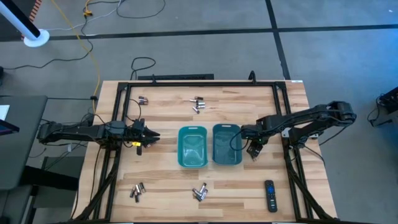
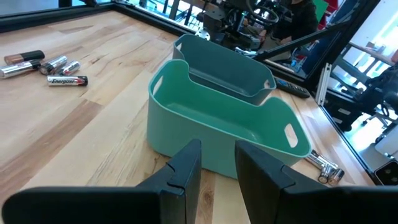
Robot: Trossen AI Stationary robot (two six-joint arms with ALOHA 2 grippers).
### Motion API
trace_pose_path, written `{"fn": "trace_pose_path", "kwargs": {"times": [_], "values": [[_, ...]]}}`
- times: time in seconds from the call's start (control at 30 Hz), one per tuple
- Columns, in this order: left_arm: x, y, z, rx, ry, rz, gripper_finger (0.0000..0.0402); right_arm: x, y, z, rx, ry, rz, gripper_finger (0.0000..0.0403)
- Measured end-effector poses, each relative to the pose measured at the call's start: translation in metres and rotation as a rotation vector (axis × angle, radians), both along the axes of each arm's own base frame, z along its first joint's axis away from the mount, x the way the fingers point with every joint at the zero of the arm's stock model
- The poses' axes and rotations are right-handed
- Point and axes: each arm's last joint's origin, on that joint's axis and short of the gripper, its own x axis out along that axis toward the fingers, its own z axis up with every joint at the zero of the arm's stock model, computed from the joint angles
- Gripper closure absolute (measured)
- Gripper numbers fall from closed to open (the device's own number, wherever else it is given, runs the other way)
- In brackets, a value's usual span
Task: Sort batteries
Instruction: Put the black battery into the blue bin
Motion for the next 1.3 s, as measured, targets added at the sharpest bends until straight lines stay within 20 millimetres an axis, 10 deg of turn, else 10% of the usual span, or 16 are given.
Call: {"fn": "trace_pose_path", "kwargs": {"times": [0.63,1.3], "values": [[0.000,0.000,0.000,0.001,0.000,0.001,0.0307,0.009,0.000,-0.020,0.009,0.086,-0.001,0.0252],[0.000,0.000,0.000,0.002,0.000,0.000,0.0307,0.012,0.000,-0.026,0.013,0.114,-0.010,0.0361]]}}
